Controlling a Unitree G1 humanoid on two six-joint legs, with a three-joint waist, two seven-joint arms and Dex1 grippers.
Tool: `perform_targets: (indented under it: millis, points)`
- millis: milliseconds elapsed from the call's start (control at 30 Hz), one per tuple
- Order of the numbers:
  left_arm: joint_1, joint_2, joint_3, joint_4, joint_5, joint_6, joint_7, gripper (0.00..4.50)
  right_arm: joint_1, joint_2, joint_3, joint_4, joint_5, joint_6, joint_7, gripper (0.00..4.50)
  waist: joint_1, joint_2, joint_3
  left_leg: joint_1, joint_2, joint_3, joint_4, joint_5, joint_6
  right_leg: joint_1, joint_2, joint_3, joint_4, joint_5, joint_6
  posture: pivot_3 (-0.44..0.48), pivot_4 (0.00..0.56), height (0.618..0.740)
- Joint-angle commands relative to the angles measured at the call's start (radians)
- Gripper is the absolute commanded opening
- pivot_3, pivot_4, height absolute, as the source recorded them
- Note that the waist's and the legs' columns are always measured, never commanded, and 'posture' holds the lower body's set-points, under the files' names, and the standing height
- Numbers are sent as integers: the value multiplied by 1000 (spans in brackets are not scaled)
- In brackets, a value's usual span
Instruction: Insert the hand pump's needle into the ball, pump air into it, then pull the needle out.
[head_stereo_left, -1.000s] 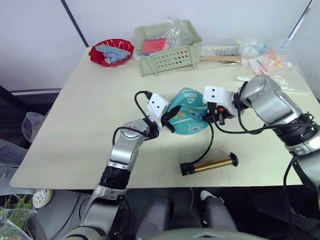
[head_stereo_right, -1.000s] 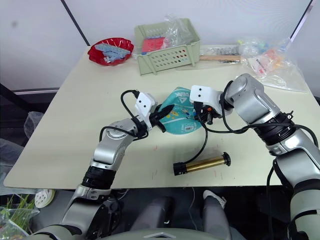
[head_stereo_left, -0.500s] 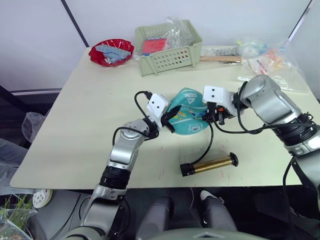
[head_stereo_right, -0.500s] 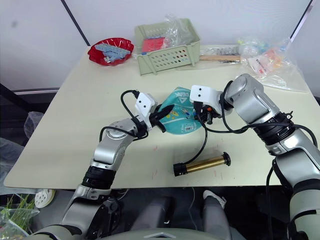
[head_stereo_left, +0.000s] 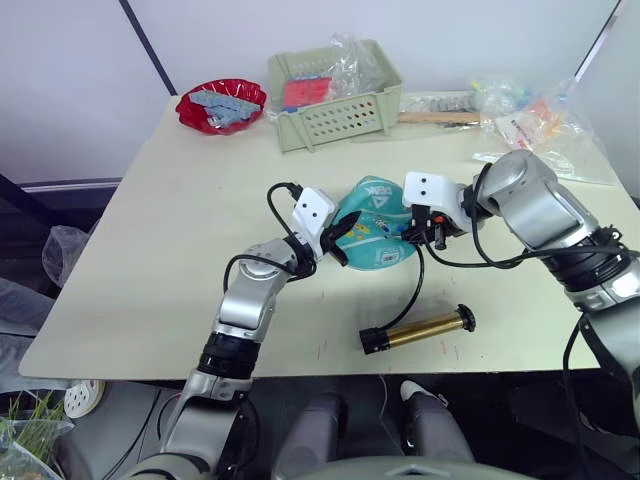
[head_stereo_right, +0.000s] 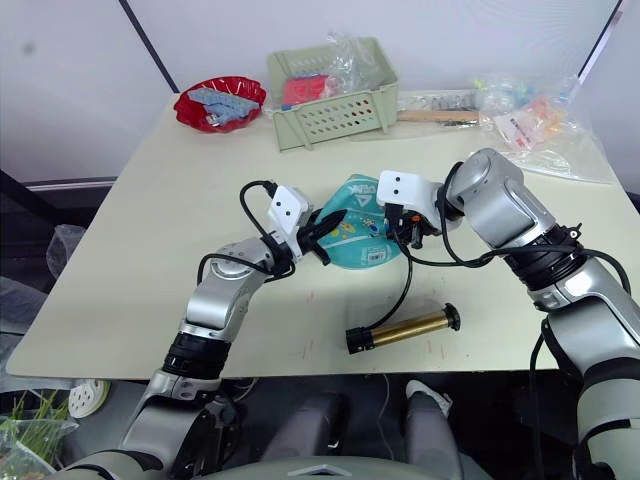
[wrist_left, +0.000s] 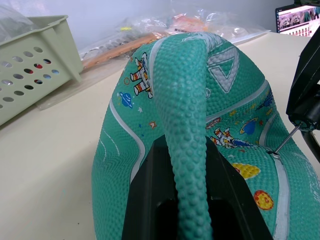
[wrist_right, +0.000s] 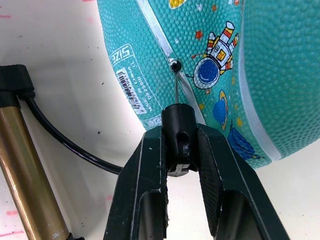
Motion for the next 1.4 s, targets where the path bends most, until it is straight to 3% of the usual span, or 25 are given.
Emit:
perform_targets:
  millis: [33,300,1400]
  points:
    - [26,-4,-53,18,13,18,-27,2,-10,30,-37,-21,14,-27,-9,329,-1,0,0,0,0,0,0,0,0,0,0,0,0,0,0,0,150,740]
    - [30,-4,-55,17,11,20,-28,2,-17,66,-67,-18,42,4,-21,329,-10,0,0,1,0,0,0,0,0,0,0,0,1,0,0,0,150,740]
    - [31,-5,-56,37,16,7,-32,2,32,108,-101,-1,5,-283,-24,329,-24,0,0,5,0,0,0,2,-3,0,1,2,8,0,-1,0,150,740]
